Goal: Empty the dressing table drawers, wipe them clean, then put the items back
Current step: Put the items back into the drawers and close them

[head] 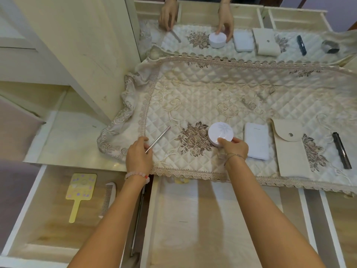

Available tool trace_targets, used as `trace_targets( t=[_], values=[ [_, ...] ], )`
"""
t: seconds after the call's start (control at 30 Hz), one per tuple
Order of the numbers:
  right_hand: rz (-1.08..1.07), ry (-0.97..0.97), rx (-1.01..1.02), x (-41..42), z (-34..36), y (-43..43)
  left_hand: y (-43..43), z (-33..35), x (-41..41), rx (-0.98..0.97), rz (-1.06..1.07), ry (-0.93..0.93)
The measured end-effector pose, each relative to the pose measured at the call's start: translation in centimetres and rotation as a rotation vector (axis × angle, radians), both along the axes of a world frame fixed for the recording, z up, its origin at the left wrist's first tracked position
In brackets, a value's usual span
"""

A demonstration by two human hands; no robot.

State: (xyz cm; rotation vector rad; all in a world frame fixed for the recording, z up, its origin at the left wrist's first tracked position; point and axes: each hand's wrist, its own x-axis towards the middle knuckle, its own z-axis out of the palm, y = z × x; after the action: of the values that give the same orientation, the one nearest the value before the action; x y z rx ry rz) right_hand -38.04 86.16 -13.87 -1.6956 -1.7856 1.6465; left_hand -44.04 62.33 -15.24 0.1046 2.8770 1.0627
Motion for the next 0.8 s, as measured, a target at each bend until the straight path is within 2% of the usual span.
trace_targets(
  t=[0.37,0.53,0.67,0.8],
  values=[
    [-0.051,0.196,-0.253,3.2,0.3,0.3,0.3,1.9,1.6,0.221,0.060,-0.054],
    [0.066,0.168,-0.132,7.2,1.6,0.2,0.5,3.3,3.8,0.339,0.081,-0.100],
    [0.044,0.279,-0.252,10.8,3.1,-1.3,0.5,4.6,6.7,0.408,0.082,-0.126],
    [0.095,0.296,-0.253,14.4,3.2,-2.6,0.2,5.2,10.3,0.466,0.094,-0.169]
  ],
)
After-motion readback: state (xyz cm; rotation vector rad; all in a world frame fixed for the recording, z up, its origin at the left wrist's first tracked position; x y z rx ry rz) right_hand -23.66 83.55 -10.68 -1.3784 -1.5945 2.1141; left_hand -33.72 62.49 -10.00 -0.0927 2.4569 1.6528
